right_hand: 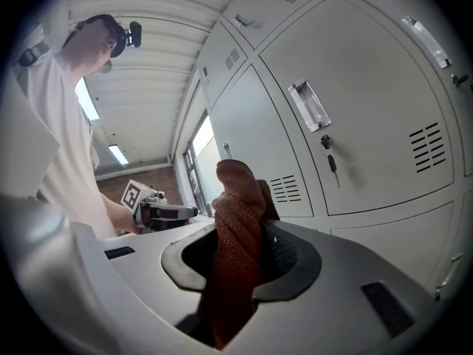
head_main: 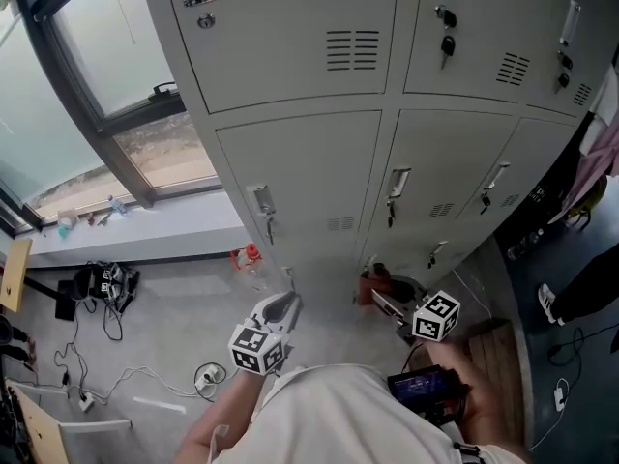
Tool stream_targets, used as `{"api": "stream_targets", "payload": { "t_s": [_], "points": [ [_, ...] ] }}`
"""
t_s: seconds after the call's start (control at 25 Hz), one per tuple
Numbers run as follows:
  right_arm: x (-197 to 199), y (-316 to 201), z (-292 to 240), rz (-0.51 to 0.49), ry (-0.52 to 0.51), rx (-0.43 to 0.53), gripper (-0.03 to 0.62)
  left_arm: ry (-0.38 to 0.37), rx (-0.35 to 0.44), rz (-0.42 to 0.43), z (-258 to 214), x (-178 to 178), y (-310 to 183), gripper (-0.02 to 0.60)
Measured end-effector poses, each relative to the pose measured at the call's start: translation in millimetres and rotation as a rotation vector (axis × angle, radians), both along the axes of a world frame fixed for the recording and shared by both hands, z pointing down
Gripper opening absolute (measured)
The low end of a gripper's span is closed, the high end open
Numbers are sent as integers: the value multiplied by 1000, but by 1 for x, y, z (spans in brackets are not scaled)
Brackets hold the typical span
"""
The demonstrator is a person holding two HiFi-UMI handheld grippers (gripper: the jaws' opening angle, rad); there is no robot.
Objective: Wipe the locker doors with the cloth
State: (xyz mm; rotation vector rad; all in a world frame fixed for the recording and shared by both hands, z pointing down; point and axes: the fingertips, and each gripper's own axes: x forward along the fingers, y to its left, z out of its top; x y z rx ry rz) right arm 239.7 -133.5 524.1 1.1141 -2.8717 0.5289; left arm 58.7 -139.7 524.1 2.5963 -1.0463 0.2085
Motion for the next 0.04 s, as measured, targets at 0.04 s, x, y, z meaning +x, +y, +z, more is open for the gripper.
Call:
{"api": "stream_targets", "payload": {
  "t_s": [0.04],
  "points": [
    [2, -1, 0, 0, 0, 1, 117, 0, 0, 0, 0, 2, 0, 41]
  ]
}}
